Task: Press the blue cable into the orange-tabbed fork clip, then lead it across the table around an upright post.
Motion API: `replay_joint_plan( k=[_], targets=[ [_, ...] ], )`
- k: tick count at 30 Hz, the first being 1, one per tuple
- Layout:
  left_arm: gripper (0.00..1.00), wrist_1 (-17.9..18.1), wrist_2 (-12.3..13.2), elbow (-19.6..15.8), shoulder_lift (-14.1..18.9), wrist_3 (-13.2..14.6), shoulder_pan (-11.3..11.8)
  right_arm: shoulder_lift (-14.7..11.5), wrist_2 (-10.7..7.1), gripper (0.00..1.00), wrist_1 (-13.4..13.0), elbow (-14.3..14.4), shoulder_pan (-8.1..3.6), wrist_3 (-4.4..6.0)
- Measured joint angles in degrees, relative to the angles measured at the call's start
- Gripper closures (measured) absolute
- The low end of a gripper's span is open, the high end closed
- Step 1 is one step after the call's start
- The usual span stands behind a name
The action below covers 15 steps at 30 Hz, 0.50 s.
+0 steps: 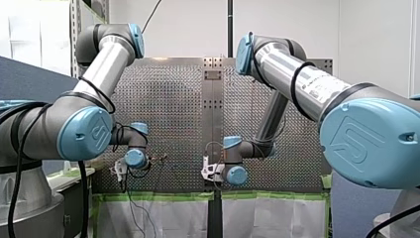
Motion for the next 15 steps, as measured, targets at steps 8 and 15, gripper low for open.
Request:
replay_joint_plan(
  k=[8, 15],
  targets=[
    [1.00, -1.10, 0.57, 2.17, 0.00, -1.06, 0.72, -0.02, 0.15, 1.00, 2.92, -2.88, -0.22, -0.23],
    [1.00, -0.94, 1.01, 2.79, -0.01, -2.24, 1.46, -0.02, 0.47, 1.00, 3.93, -4.66, -0.94, -0.08]
  ],
)
